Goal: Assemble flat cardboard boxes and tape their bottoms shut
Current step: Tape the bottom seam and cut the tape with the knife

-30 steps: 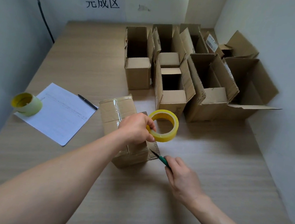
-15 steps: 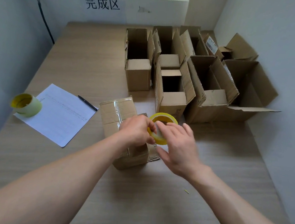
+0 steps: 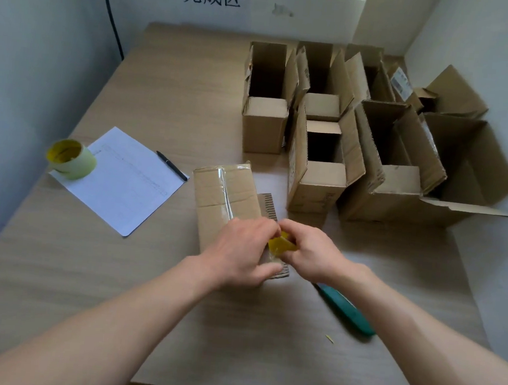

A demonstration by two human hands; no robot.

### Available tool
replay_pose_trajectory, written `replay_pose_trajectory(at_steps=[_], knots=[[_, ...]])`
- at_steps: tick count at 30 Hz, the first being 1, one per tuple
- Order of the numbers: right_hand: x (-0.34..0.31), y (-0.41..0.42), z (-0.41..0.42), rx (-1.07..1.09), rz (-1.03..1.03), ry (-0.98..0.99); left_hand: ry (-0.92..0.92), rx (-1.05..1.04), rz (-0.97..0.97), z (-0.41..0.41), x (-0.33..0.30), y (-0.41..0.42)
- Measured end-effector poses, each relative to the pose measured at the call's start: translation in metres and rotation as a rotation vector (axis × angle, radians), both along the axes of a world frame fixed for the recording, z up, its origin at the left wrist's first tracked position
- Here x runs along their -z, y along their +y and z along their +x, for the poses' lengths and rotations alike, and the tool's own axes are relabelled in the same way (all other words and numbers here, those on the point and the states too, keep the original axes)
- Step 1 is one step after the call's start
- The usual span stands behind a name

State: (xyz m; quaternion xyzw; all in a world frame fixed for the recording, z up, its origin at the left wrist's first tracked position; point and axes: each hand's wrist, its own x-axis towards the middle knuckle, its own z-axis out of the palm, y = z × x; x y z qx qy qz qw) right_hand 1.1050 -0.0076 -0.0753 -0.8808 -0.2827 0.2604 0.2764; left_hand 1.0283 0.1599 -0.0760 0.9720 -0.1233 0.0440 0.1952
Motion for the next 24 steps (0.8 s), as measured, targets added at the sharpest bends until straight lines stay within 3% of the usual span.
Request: replay_pose_trajectory(at_steps=[3,6,7,10,12,14,18,24], knots=[[-0.002,0.005,0.002,0.033,-0.002,0.109,-0.119,-0.065,0.108,-0.008,0.005,-0.003],[0.000,0.011,0.004,0.064,-0.055,0.149,-0.119,-0.132,0.122,-0.007,0.008,-0.005],[0.002,0.012,0.004,0.055,-0.112,0.082,-0.105,-0.138,0.126,-0.006,0.008,-0.006],[0.008,0.012,0.005,-0.098,-0.244,-0.554,-0.039,-0.153,0.139,-0.001,0.010,-0.008],[0.006,0.009,0.009,-0.039,-0.165,-0.667,0.003,-0.166,0.133,0.003,0.010,-0.010],[0.003,0.004,0.015,0.055,-0.100,-0.581,0.032,-0.188,0.131,0.006,0.009,-0.012],[0.008,-0.006,0.008,0.039,-0.045,-0.409,0.058,-0.275,0.085,0.013,0.008,-0.020],[0.018,-0.027,-0.015,0.112,0.095,-0.399,0.031,-0.317,0.022,0.016,0.011,-0.024]])
